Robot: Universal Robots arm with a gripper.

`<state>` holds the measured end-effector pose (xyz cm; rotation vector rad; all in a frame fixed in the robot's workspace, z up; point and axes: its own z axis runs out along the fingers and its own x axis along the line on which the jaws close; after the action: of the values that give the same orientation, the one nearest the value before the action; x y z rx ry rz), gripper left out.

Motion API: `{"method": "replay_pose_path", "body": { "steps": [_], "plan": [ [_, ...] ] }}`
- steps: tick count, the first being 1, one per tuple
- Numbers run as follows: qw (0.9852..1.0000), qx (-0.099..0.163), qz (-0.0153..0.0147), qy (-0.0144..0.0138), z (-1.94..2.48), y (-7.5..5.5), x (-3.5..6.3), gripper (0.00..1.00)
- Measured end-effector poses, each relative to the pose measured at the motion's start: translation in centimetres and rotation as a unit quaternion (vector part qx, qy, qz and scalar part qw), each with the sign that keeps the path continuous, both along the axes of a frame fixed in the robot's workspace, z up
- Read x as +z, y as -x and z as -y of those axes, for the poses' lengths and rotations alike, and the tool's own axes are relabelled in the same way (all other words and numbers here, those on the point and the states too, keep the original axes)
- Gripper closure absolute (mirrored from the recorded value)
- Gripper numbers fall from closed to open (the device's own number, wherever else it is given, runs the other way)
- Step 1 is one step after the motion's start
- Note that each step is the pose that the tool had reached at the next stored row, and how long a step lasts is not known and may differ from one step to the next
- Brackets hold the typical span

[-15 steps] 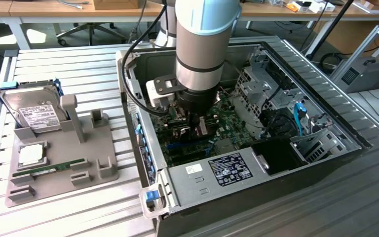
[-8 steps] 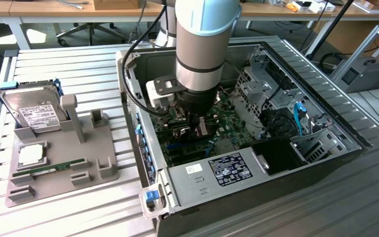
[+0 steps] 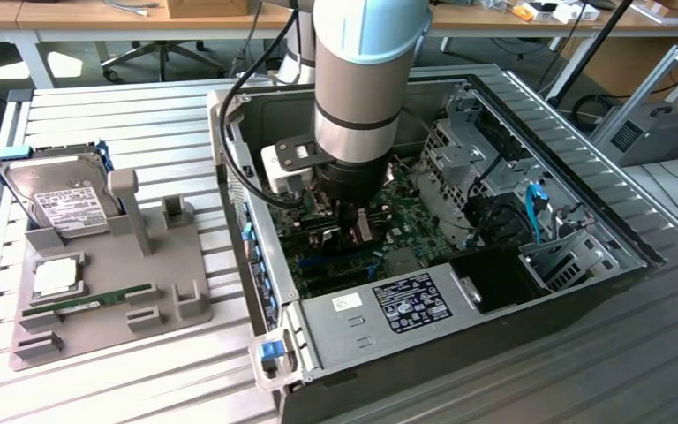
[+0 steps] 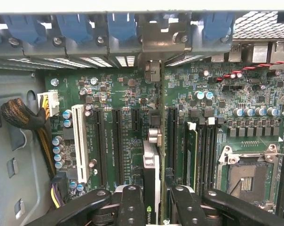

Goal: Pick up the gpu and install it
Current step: 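Insert the gpu into the slot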

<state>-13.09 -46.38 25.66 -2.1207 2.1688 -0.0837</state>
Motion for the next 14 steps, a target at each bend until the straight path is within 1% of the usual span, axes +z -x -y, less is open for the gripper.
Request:
{"method": "replay_pose_path", "body": {
  "steps": [10,14],
  "plan": [
    [1.0000,0.003,0.0000,0.0004,-0.09,0.00,-0.04,0.73],
    [1.0000,0.004,-0.0001,0.0003,-0.09,0.01,-0.20,0.73]
  ]
}}
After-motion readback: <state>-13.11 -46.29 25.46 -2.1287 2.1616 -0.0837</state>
